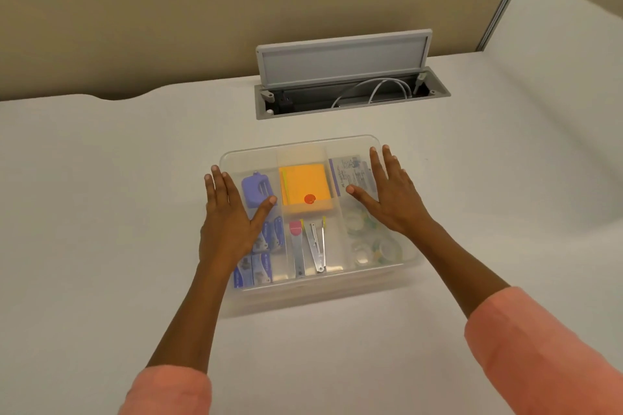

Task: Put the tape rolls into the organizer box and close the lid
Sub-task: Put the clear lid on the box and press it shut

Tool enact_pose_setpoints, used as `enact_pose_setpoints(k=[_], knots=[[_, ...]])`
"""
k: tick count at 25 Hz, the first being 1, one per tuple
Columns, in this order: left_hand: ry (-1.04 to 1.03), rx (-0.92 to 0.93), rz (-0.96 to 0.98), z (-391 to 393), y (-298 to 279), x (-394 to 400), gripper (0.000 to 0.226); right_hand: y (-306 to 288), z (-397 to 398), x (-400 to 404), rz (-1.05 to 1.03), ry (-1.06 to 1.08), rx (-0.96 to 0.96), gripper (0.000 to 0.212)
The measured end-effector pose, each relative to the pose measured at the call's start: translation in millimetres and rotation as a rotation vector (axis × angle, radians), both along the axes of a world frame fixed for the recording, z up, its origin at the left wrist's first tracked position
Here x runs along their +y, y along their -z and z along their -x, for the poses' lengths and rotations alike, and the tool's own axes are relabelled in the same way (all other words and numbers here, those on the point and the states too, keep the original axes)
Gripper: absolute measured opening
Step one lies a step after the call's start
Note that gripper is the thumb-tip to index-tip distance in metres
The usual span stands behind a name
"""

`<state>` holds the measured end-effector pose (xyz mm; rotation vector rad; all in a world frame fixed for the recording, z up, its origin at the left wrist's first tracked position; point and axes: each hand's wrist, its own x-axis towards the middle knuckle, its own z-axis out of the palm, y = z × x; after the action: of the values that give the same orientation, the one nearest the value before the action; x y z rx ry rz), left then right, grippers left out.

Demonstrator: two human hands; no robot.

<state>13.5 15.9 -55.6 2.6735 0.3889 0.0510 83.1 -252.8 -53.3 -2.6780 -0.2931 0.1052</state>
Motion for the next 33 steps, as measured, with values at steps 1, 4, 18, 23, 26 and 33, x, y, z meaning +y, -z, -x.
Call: enact_pose_setpoints(k=[1, 4, 18, 23, 26, 33], knots=[[0.004, 0.006, -0.008, 0, 0, 0, 0.103, 0, 0, 0, 0.005, -0.001, -0.006, 0.086], [0.015, 0.031, -0.019, 3, -4, -2, 0.103, -3, 3, 1, 0.036, 0.011, -0.059, 0.085], [0.114, -0.053, -0.113, 62, -1, -48, 0.109, -5, 92, 25, 0.265, -0.246, -0.132, 0.081], [0.114, -0.078, -0.172, 60, 3, -52, 0.103, 3, 94, 26, 0.294, -0.257, -0.277, 0.071], [0.134, -0.061, -0.187, 60, 6, -53, 0.103, 6, 93, 24, 0.329, -0.289, -0.272, 0.066], [0.130, -0.032, -0.138, 68, -5, -50, 0.122, -7, 97, 26, 0.253, -0.281, -0.170, 0.071]])
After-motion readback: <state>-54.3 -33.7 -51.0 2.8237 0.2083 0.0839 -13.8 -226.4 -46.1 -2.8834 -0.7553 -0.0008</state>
